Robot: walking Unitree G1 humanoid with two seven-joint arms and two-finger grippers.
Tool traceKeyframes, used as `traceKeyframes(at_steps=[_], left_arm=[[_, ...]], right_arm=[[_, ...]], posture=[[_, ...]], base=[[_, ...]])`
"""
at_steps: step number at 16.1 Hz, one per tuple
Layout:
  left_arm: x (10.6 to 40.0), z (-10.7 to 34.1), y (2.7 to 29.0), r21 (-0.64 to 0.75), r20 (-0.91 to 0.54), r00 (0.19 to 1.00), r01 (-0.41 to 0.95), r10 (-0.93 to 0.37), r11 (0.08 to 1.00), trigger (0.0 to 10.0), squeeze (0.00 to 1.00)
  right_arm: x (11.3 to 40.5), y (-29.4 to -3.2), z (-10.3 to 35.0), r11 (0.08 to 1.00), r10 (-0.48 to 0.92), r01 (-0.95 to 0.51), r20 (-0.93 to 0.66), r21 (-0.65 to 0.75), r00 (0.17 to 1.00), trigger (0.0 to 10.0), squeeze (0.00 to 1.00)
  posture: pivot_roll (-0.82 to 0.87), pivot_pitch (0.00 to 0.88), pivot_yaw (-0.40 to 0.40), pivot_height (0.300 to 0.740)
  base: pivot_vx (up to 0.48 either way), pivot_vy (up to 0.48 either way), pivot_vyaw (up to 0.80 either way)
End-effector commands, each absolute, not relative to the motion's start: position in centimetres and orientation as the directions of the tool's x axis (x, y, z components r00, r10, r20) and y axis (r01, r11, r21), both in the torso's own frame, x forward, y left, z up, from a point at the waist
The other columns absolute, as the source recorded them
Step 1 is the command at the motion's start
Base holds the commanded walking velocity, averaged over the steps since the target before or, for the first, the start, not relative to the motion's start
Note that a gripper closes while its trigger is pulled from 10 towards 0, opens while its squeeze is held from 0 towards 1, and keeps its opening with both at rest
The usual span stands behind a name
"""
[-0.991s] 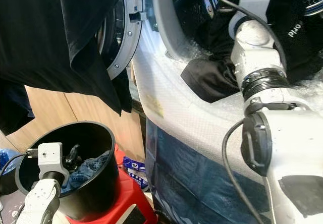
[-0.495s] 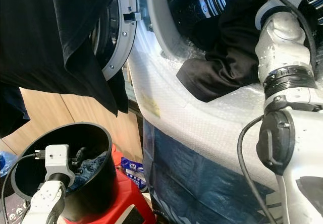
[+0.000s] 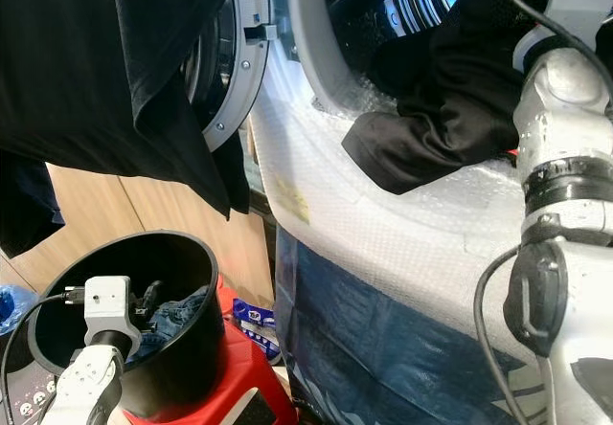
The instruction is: Clothes washing
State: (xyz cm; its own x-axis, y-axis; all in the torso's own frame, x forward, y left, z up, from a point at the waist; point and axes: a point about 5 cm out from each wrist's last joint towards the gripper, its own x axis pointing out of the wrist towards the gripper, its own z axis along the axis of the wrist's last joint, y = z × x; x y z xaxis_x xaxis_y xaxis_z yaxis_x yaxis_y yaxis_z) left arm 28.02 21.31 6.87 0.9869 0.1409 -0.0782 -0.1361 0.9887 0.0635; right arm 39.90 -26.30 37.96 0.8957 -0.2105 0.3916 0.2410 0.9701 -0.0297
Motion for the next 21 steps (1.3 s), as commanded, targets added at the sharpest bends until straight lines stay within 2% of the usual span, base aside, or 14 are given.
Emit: traceKeyframes(at_steps=[1, 2, 5, 9, 10, 12, 14, 17, 21], left_arm=[[27.9, 7.0, 21.7, 0.079, -0.083, 0.985, -0.143, 0.15, 0.987, 10.0, 0.0], [27.9, 7.0, 21.8, 0.081, -0.084, 0.985, -0.141, 0.148, 0.987, 10.0, 0.0], [27.7, 7.0, 22.1, 0.083, -0.087, 0.984, -0.148, 0.155, 0.985, 10.0, 0.0], [27.7, 7.1, 22.2, 0.093, -0.088, 0.985, -0.141, 0.149, 0.986, 10.0, 0.0], [27.9, 7.2, 22.3, 0.094, -0.086, 0.985, -0.142, 0.15, 0.985, 10.0, 0.0], [27.8, 7.3, 22.4, 0.096, -0.085, 0.985, -0.145, 0.153, 0.985, 10.0, 0.0], [27.7, 7.2, 22.6, 0.099, -0.087, 0.983, -0.15, 0.159, 0.984, 10.0, 0.0], [27.7, 7.3, 22.7, 0.101, -0.086, 0.983, -0.154, 0.163, 0.983, 10.0, 0.0], [27.8, 7.3, 22.7, 0.102, -0.089, 0.983, -0.154, 0.163, 0.983, 10.0, 0.0]], right_arm=[[39.8, -26.2, 37.8, 0.973, -0.189, 0.226, 0.394, -0.047, 0.9, 10.0, 1.0], [39.7, -26.1, 37.2, 0.976, -0.154, 0.203, 0.397, -0.083, 0.905, 10.0, 1.0], [38.6, -27.4, 36.5, 0.971, -0.164, 0.223, 0.433, -0.089, 0.887, 10.0, 1.0], [37.3, -25.9, 36.1, 0.977, -0.085, 0.167, 0.473, -0.133, 0.877, 10.0, 1.0], [36.9, -25.8, 36.3, 0.97, -0.08, 0.183, 0.495, -0.162, 0.865, 10.0, 1.0], [35.3, -26.1, 38.7, 0.961, -0.095, 0.233, 0.608, -0.151, 0.788, 10.0, 1.0], [34.8, -25.4, 38.6, 0.965, -0.048, 0.187, 0.577, -0.183, 0.816, 10.0, 1.0], [34.2, -26.8, 37.6, 0.943, -0.101, 0.254, 0.543, -0.214, 0.834, 10.0, 1.0], [33.8, -26.3, 35.8, 0.923, -0.021, 0.19, 0.449, -0.335, 0.893, 10.0, 1.0]], posture=[[0.05, 0.0, 0.076, 0.74], [0.05, 0.0, 0.08, 0.74], [0.04, 0.0, 0.084, 0.74], [0.04, 0.0, 0.096, 0.74], [0.04, 0.0, 0.098, 0.74], [0.04, 0.0, 0.093, 0.74], [0.05, 0.0, 0.091, 0.74], [0.04, 0.0, 0.088, 0.74], [0.03, 0.0, 0.088, 0.74]], base=[[0.0, 0.0, 0.0], [0.0, 0.0, 0.0], [0.0, 0.0, 0.0], [0.0, 0.0, 0.0], [0.0, 0.0, 0.0], [0.0, 0.0, 0.0], [0.0, 0.0, 0.0], [0.0, 0.0, 0.0], [0.0, 0.0, 0.0]])
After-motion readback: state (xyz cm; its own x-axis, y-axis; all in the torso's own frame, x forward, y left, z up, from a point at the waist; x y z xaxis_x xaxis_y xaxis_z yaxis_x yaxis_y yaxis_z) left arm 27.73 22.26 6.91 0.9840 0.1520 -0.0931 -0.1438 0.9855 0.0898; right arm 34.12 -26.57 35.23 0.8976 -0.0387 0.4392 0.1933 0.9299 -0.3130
